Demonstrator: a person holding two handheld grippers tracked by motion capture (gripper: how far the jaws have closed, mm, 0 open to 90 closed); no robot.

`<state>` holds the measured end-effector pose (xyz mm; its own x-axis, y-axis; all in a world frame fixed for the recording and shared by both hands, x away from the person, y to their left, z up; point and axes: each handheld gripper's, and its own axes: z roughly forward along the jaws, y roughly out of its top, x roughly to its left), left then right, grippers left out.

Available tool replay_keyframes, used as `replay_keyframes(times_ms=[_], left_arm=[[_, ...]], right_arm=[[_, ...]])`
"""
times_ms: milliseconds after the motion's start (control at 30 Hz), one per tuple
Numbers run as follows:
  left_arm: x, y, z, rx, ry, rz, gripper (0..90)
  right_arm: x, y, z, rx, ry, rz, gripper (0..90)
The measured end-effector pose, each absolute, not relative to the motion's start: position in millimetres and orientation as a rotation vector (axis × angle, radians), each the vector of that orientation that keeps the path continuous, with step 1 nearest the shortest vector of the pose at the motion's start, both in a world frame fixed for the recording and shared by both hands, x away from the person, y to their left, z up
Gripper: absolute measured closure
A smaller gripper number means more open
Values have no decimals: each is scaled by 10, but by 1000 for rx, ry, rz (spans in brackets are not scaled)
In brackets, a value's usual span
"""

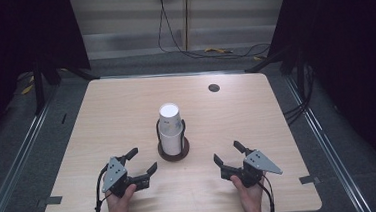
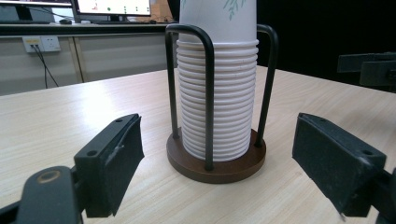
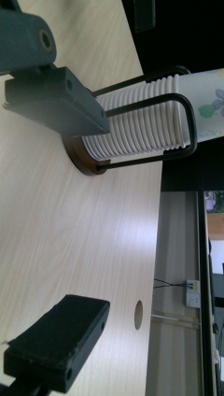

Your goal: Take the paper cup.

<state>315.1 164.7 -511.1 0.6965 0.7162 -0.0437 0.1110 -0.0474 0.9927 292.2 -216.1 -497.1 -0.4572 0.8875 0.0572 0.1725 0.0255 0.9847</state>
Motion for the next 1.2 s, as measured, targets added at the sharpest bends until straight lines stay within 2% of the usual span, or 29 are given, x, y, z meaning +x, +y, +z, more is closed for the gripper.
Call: replay_keyframes(times_ms=[567,1200], left_arm=[[3146,1647,-5111,1571,686,558,161],[3139,1644,-5111,1574,670,559,160]], right_arm=[[3065,-1930,-4708,996,1833,1542,164],[3348,-1815,-4379,935,2008,1613,168]])
